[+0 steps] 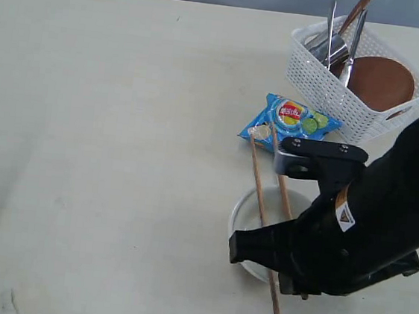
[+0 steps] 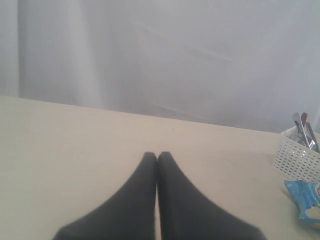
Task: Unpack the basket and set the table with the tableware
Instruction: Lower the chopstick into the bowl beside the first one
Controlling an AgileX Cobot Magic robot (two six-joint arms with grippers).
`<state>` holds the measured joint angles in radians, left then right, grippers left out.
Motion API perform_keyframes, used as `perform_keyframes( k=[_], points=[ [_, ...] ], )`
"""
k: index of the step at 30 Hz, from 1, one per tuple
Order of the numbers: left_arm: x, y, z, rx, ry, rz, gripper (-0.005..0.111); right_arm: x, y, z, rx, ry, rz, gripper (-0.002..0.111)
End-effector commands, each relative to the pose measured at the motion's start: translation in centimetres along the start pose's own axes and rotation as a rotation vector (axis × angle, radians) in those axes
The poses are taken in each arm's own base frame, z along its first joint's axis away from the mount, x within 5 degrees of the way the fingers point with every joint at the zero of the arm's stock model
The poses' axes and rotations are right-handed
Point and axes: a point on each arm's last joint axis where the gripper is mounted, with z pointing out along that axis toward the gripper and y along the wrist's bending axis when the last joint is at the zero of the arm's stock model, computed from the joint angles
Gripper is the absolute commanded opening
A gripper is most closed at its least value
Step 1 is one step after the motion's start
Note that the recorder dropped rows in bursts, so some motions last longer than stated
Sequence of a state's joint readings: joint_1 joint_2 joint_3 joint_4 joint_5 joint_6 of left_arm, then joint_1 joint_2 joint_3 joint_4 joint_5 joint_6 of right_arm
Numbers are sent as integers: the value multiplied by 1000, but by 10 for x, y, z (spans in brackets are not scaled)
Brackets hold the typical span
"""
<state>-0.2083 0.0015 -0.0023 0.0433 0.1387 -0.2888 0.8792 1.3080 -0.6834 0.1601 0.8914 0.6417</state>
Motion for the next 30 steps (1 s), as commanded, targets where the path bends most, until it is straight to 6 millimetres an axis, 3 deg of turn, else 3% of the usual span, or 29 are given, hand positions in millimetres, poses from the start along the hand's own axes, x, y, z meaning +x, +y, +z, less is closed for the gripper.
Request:
perform_keyframes(
  k=[1, 9, 18, 30],
  points=[
    [1, 0, 0, 1, 3, 15, 0, 1, -2, 1, 12, 14, -32, 0],
    [1, 0, 0, 1, 3, 15, 0, 8, -7, 0, 71, 94, -34, 0],
    [1, 0, 0, 1, 3, 15, 0, 15, 4, 2, 97, 20, -120, 0],
    [1, 0, 0, 1, 3, 15, 0, 19, -7, 12, 123, -9, -106, 0]
  ],
)
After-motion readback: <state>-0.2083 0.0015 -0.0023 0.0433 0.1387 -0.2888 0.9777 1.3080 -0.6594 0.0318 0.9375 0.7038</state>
